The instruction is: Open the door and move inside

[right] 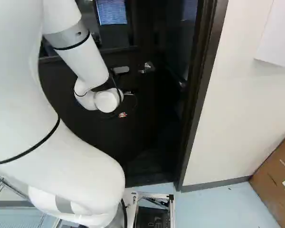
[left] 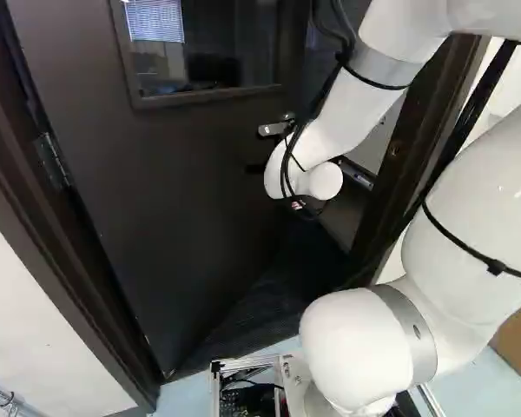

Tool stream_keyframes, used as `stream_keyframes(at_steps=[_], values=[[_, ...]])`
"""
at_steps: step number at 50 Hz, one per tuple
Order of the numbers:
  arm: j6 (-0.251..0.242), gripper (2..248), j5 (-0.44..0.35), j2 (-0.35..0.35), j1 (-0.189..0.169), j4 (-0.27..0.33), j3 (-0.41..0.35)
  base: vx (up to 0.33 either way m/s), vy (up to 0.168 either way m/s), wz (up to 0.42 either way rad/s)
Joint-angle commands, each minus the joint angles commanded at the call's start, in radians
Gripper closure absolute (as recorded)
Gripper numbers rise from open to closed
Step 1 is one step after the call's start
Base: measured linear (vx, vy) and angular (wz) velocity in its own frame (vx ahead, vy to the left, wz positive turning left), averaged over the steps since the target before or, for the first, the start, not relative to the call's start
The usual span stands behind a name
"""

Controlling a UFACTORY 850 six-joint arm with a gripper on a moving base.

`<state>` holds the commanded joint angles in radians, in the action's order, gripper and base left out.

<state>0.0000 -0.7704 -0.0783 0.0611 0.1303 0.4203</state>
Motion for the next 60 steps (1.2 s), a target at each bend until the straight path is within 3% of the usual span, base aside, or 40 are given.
stream_keyframes(at_steps=[60], values=[[0.0,3,0.0,0.185,0.075,0.027,0.189,0.0,0.0,0.0]])
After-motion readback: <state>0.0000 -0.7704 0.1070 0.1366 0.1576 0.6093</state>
